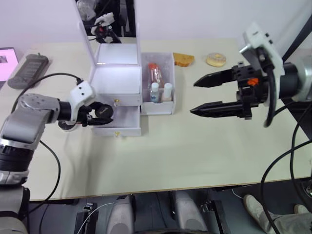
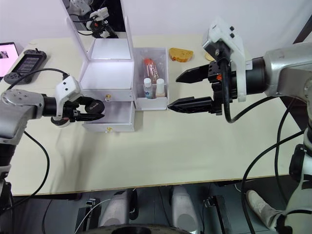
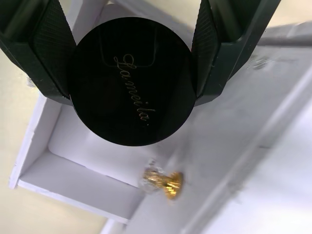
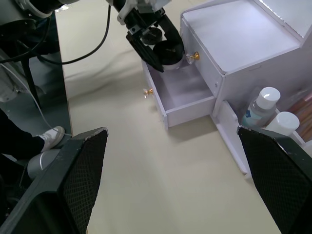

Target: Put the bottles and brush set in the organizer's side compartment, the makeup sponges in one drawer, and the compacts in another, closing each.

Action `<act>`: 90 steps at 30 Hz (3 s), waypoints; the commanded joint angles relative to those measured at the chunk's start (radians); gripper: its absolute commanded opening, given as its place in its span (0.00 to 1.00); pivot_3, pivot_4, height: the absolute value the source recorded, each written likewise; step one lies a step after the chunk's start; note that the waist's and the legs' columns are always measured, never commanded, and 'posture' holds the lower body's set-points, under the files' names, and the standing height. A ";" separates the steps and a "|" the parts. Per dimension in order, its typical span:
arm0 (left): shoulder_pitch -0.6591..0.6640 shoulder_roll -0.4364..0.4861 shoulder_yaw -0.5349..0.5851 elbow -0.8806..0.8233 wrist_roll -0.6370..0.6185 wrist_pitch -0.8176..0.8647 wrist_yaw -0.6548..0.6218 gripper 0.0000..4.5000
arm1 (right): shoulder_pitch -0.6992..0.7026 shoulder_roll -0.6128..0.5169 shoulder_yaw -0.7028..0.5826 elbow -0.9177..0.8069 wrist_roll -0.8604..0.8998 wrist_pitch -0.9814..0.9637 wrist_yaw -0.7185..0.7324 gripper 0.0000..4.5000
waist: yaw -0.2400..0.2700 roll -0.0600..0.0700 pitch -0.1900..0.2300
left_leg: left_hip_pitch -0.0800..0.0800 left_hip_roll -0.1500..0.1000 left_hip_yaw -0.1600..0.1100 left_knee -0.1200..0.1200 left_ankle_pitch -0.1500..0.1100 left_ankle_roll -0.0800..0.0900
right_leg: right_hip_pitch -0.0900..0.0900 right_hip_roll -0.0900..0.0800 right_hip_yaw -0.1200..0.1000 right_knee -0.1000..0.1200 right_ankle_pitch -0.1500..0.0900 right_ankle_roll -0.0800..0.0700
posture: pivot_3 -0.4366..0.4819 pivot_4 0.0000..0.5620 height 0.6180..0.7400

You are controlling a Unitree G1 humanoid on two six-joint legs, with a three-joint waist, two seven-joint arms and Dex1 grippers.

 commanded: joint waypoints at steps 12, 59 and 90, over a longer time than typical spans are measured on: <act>-0.037 -0.006 0.000 0.016 0.034 0.007 0.003 0.99 | -0.015 -0.015 -0.032 -0.012 0.028 -0.006 -0.025 1.00 | 0.000 0.000 0.000 | 0.000 0.000 0.000 0.002 0.000 0.000 | 0.000 0.000 0.000 0.001 0.000 0.000 | 0.48 0.27 0.98; 0.674 0.177 0.806 0.547 -0.135 -0.496 -0.149 0.99 | 0.738 -0.083 -0.249 0.417 -0.503 -0.807 0.200 1.00 | -0.004 0.000 -0.001 | 0.004 0.000 0.001 0.002 -0.001 -0.001 | 0.002 -0.002 0.000 0.002 -0.001 0.001 | 0.48 0.27 0.98; 0.460 0.034 0.485 0.059 -0.119 0.001 0.259 0.99 | 0.125 0.018 0.076 0.040 -0.191 -0.360 0.256 1.00 | 0.002 0.005 0.001 | 0.005 -0.002 -0.020 -0.007 0.001 -0.002 | 0.018 -0.005 -0.024 -0.011 -0.002 0.002 | 0.48 0.27 1.00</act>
